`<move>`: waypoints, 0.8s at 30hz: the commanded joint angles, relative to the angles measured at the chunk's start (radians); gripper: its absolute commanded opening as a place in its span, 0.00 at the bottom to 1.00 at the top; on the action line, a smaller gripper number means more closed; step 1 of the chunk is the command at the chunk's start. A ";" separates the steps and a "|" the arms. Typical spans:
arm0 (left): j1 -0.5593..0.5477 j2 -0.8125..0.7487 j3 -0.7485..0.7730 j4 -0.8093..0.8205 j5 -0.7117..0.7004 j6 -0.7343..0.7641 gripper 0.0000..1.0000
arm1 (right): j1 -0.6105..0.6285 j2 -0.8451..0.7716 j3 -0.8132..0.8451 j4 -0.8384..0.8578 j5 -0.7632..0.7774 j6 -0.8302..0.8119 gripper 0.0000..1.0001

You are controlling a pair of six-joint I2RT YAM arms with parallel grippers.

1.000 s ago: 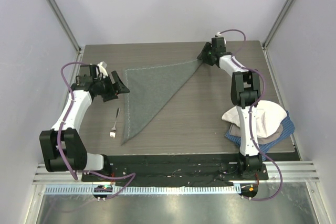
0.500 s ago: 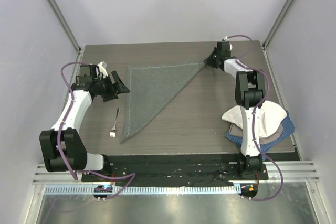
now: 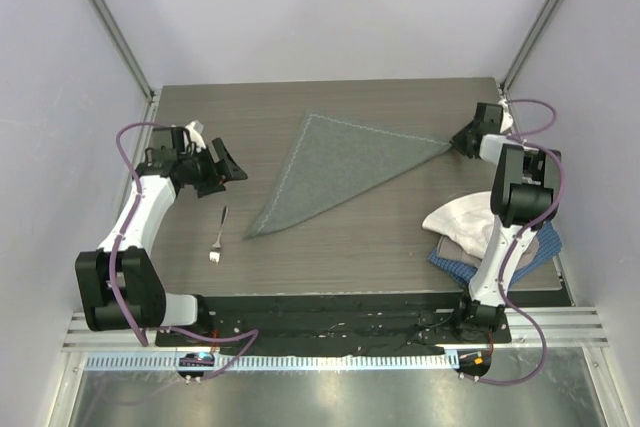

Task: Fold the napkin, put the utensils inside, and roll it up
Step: Fold the napkin, then grab a utensil with the left arm

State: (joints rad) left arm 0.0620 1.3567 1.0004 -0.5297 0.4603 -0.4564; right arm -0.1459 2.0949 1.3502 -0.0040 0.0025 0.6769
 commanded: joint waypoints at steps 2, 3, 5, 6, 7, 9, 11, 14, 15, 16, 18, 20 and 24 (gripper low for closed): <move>0.002 -0.028 0.010 -0.035 -0.081 0.038 0.77 | -0.029 -0.088 -0.066 -0.016 0.074 -0.059 0.02; 0.002 -0.028 0.009 -0.042 -0.089 0.039 0.77 | -0.032 -0.094 -0.078 -0.020 0.070 -0.059 0.05; 0.002 -0.041 -0.014 -0.047 -0.106 0.033 0.77 | -0.037 -0.116 -0.094 -0.025 0.065 -0.057 0.25; 0.002 -0.047 -0.025 -0.049 -0.124 0.025 0.77 | -0.038 -0.125 -0.106 -0.024 0.060 -0.060 0.31; 0.004 -0.056 -0.046 -0.062 -0.149 0.022 0.77 | -0.038 -0.140 -0.111 -0.027 0.054 -0.062 0.38; 0.002 -0.064 -0.071 -0.069 -0.248 0.022 0.77 | -0.038 -0.185 -0.115 -0.036 0.044 -0.074 0.50; 0.002 -0.056 -0.092 -0.090 -0.316 0.025 0.77 | -0.038 -0.220 -0.115 -0.053 0.011 -0.085 0.56; 0.004 0.002 -0.075 -0.127 -0.360 0.050 0.73 | -0.038 -0.301 -0.123 -0.059 -0.076 -0.099 0.57; 0.002 0.018 -0.074 -0.127 -0.359 0.050 0.69 | -0.037 -0.343 -0.137 -0.059 -0.091 -0.105 0.57; 0.002 0.036 -0.077 -0.125 -0.351 0.047 0.67 | -0.035 -0.367 -0.144 -0.059 -0.107 -0.106 0.58; 0.002 0.091 -0.077 -0.139 -0.348 0.047 0.62 | -0.035 -0.412 -0.175 -0.057 -0.145 -0.115 0.58; 0.001 0.114 -0.078 -0.148 -0.359 0.048 0.59 | -0.035 -0.476 -0.195 -0.057 -0.157 -0.129 0.58; -0.001 0.117 -0.112 -0.161 -0.385 0.039 0.56 | -0.035 -0.562 -0.238 -0.062 -0.200 -0.135 0.58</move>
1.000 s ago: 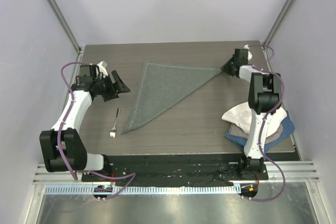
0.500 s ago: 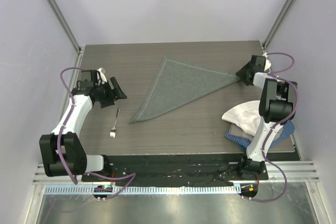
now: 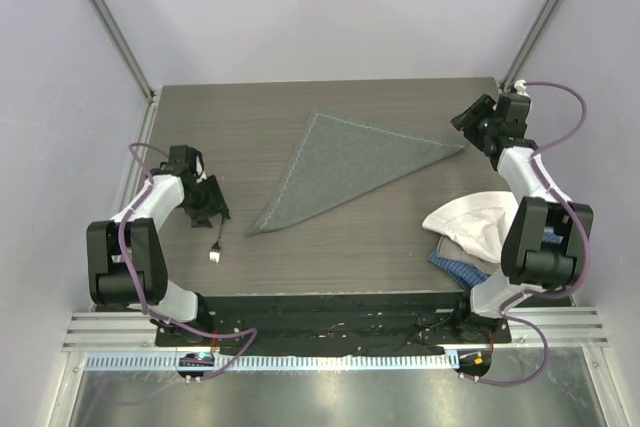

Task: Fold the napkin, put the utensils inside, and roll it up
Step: Grab a utensil with the left arm

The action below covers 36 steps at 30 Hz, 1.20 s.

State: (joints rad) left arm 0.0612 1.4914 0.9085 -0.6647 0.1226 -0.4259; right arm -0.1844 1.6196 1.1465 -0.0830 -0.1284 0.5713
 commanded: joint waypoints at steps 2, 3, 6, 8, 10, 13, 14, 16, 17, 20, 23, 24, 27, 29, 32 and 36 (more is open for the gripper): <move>-0.003 -0.022 -0.039 -0.030 -0.051 -0.002 0.55 | 0.003 -0.125 -0.047 0.025 -0.089 -0.018 0.59; -0.003 -0.022 -0.057 -0.033 -0.054 -0.007 0.54 | 0.003 -0.138 -0.059 0.031 -0.108 -0.011 0.59; -0.009 -0.019 -0.085 -0.056 -0.063 -0.028 0.52 | 0.003 -0.184 -0.096 0.057 -0.123 0.010 0.59; -0.029 -0.020 -0.092 -0.056 -0.078 -0.039 0.51 | 0.003 -0.201 -0.113 0.074 -0.131 0.018 0.59; -0.046 -0.014 -0.102 -0.068 -0.115 -0.063 0.49 | 0.003 -0.217 -0.134 0.078 -0.138 0.024 0.59; -0.093 0.010 -0.106 -0.082 -0.169 -0.082 0.48 | 0.003 -0.227 -0.143 0.078 -0.146 0.022 0.59; -0.098 0.024 -0.108 -0.088 -0.175 -0.086 0.48 | 0.003 -0.231 -0.148 0.078 -0.148 0.024 0.59; -0.107 0.038 -0.111 -0.088 -0.187 -0.093 0.49 | 0.003 -0.240 -0.151 0.078 -0.149 0.024 0.59; -0.107 0.053 -0.108 -0.092 -0.187 -0.096 0.47 | 0.003 -0.242 -0.148 0.078 -0.155 0.024 0.59; -0.109 0.073 -0.103 -0.093 -0.181 -0.094 0.36 | 0.003 -0.236 -0.140 0.078 -0.172 0.025 0.59; -0.113 0.079 -0.103 -0.088 -0.167 -0.090 0.19 | 0.003 -0.219 -0.146 0.117 -0.181 0.032 0.59; -0.115 0.085 -0.102 -0.087 -0.164 -0.086 0.15 | 0.003 -0.218 -0.149 0.124 -0.181 0.033 0.59; -0.115 0.102 -0.099 -0.078 -0.135 -0.074 0.00 | 0.003 -0.208 -0.156 0.134 -0.182 0.036 0.59; -0.115 0.101 -0.092 -0.072 -0.092 -0.062 0.00 | 0.003 -0.207 -0.159 0.135 -0.183 0.036 0.59; -0.115 0.069 -0.077 -0.076 -0.078 -0.057 0.00 | 0.003 -0.207 -0.162 0.144 -0.192 0.041 0.59; -0.118 -0.016 -0.034 -0.104 -0.063 -0.051 0.00 | 0.003 -0.210 -0.168 0.146 -0.195 0.044 0.59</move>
State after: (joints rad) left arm -0.0494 1.5391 0.8406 -0.7692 0.0029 -0.4896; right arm -0.1841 1.4288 0.9825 0.0074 -0.3088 0.6018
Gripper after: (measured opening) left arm 0.024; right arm 0.591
